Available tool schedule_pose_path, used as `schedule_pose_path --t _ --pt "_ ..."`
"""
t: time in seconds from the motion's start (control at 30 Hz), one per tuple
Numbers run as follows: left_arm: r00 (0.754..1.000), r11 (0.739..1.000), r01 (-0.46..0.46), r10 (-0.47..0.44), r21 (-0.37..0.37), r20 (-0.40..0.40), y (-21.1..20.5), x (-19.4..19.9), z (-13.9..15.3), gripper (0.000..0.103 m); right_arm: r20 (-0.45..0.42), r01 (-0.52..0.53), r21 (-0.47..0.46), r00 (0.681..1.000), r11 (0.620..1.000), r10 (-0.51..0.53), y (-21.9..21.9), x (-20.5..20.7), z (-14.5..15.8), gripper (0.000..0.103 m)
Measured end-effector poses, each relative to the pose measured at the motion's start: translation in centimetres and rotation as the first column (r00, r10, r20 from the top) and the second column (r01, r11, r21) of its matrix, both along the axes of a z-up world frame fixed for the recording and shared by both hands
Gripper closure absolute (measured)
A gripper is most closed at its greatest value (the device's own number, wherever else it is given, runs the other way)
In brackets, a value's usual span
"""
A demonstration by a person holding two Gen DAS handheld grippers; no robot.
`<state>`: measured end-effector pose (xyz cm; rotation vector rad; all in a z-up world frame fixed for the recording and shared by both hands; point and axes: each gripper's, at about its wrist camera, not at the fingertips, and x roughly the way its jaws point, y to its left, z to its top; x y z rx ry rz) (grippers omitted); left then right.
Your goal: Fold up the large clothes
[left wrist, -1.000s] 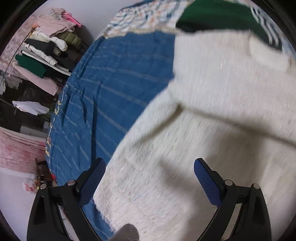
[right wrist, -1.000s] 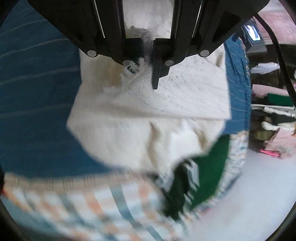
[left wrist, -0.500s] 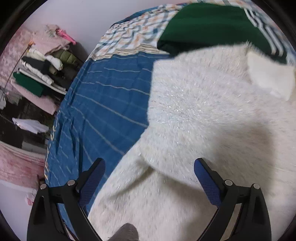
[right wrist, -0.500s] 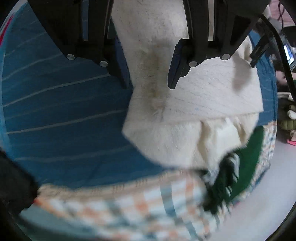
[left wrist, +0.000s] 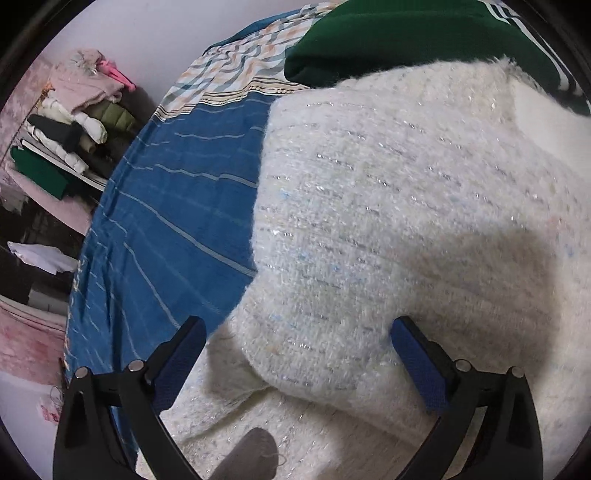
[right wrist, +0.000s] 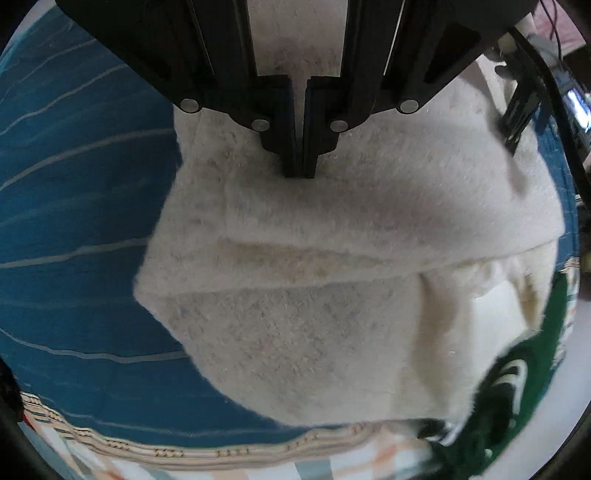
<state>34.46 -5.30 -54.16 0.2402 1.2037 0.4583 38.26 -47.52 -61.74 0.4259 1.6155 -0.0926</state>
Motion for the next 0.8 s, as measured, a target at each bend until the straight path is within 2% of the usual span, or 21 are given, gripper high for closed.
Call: schedule_pose_path --t 0.07,0.13,0.17,0.2,0.23,0.27,0.3,0.37,0.53,0.63,0.8 --pt "0.999 1.0 0.016 -0.016 -0.003 -0.033 -0.1 0.4 0.2 0.0 -0.035 -0.034 -0.026 0.999 0.999 0.033 0.4 0.7 0.1 0.101" --pt "0.999 1.0 0.003 -0.003 -0.012 -0.037 0.2 0.0 1.0 0.0 -0.045 -0.064 -0.034 0.997 0.997 0.062 0.5 0.9 1.2 0.096" --pt "0.999 1.0 -0.009 0.008 -0.014 -0.035 0.3 -0.3 1.4 0.0 -0.032 -0.068 -0.036 0.997 0.997 0.067 0.4 0.7 2.1 0.089" --pt "0.999 1.0 -0.02 0.02 -0.006 -0.031 0.3 -0.8 1.8 0.0 -0.011 -0.077 -0.041 0.997 0.996 0.077 0.2 0.1 3.6 0.068" --pt "0.999 1.0 -0.028 0.028 0.01 -0.027 0.3 -1.3 2.2 0.0 0.001 -0.084 -0.046 0.996 0.995 0.084 0.0 -0.5 4.5 0.056" --pt "0.999 0.999 -0.033 0.034 0.032 -0.026 0.1 -2.1 2.7 0.0 0.009 -0.09 -0.053 0.996 0.995 0.09 -0.3 -1.3 5.5 0.031" --pt "0.999 0.998 -0.038 0.039 0.045 -0.027 -0.1 -2.8 3.1 0.0 0.008 -0.097 -0.072 0.995 0.993 0.098 -0.6 -2.4 6.4 0.024" --pt "0.999 0.997 -0.041 0.042 0.071 -0.021 -0.6 -4.5 3.8 0.0 -0.013 -0.114 -0.113 0.994 0.987 0.113 -1.3 -4.3 7.2 0.024" --pt "1.0 0.985 0.001 0.004 0.175 -0.025 -3.8 -9.1 5.5 0.0 -0.05 -0.11 -0.093 0.993 0.99 0.106 -4.4 -9.4 7.2 0.019" --pt "0.999 0.966 0.031 -0.02 0.258 -0.047 -7.0 -12.3 6.3 0.0 -0.067 -0.098 -0.067 0.993 0.993 0.093 -7.0 -12.0 6.7 0.019" --pt "0.994 0.944 0.028 0.009 0.329 -0.11 -14.0 -18.4 7.1 0.0 -0.064 -0.115 -0.022 0.991 0.993 0.114 -11.7 -15.3 6.4 0.019"
